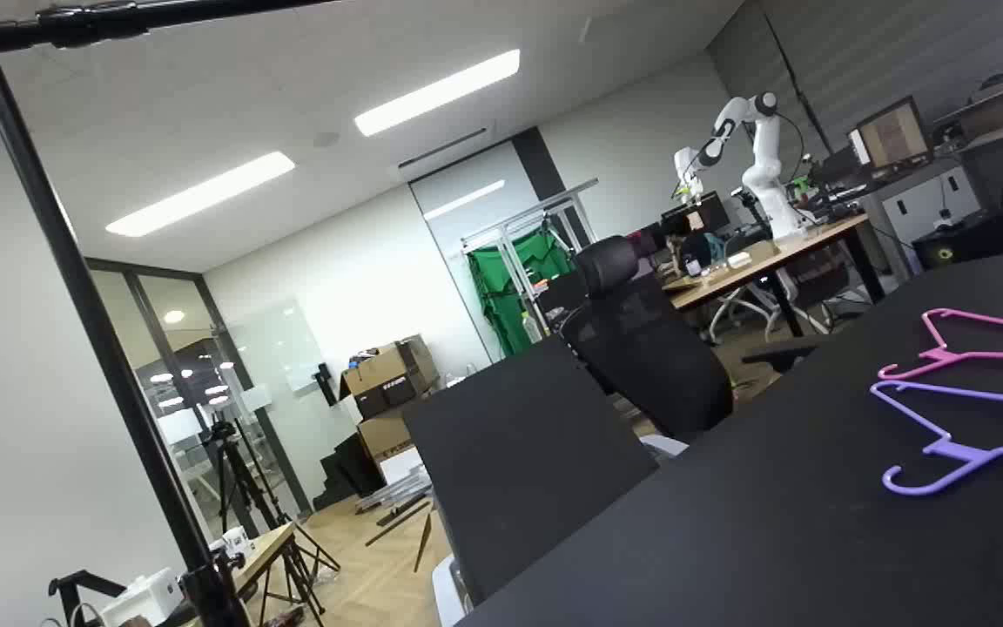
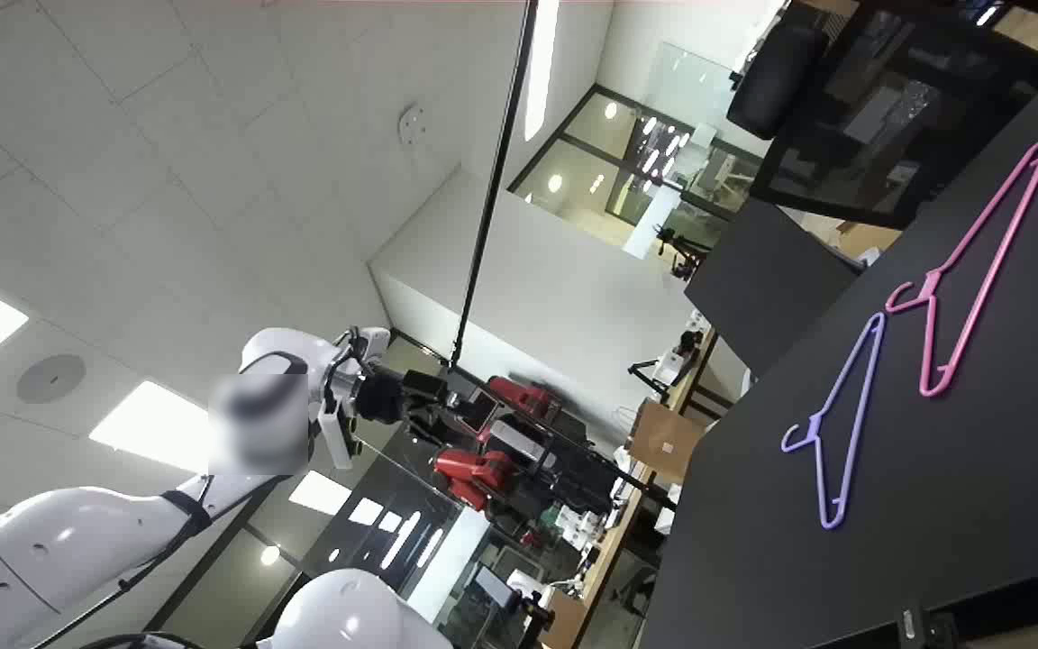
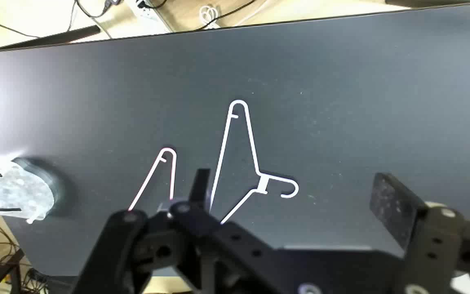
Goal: Hang the coat hangers on the rod
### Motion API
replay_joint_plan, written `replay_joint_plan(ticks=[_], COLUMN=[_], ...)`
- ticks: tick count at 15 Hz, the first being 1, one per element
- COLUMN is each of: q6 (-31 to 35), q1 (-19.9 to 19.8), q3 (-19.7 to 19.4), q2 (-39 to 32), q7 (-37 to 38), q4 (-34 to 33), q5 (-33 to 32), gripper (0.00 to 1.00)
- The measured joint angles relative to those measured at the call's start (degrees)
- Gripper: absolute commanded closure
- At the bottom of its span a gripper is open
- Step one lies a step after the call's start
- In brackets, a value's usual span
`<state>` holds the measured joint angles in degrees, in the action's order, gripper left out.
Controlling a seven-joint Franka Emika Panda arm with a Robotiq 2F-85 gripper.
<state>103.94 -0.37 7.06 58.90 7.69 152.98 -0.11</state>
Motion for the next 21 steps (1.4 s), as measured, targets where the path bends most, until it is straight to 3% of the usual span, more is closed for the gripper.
replay_joint_plan(ticks=[17, 21], q6=[0.0, 3.4], q1=[0.0, 0.2], q3=[0.0, -0.6], q2=[0.0, -1.3], q7=[0.0, -4.7], q4=[0.0, 0.4], q5=[0.0, -1.1], gripper=[0.0, 0.0])
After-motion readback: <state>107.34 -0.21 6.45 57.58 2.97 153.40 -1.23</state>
